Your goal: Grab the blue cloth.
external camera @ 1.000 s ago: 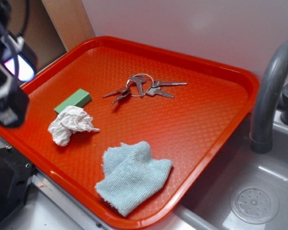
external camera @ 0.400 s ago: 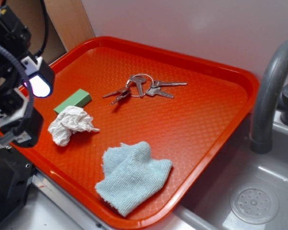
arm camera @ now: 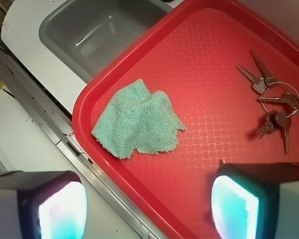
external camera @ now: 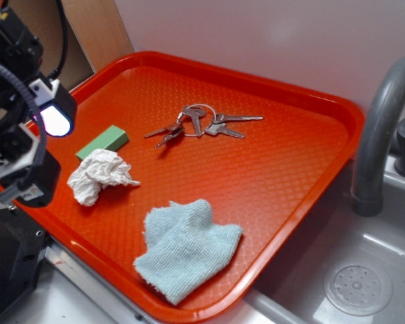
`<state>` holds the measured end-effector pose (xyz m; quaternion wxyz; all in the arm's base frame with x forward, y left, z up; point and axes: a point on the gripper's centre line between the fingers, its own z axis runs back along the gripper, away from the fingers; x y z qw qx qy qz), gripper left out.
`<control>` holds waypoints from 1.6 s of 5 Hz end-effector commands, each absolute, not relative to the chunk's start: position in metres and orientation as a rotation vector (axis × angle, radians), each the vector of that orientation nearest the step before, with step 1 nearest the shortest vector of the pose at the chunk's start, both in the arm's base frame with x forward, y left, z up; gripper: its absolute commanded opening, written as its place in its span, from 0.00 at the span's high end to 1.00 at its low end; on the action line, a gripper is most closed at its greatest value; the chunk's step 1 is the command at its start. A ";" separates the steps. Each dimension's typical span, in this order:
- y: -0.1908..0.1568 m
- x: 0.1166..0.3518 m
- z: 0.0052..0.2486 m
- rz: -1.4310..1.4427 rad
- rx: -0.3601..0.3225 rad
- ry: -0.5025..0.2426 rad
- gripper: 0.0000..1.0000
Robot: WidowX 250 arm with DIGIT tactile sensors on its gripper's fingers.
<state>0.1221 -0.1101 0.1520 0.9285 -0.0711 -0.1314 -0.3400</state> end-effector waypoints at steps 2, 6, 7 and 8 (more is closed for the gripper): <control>-0.161 0.145 0.055 -0.745 -0.237 -0.247 0.00; -0.147 0.165 0.041 -0.612 -0.096 -0.179 1.00; -0.110 0.172 0.066 -0.466 -0.037 -0.175 1.00; -0.059 0.174 0.106 -0.261 -0.071 -0.215 1.00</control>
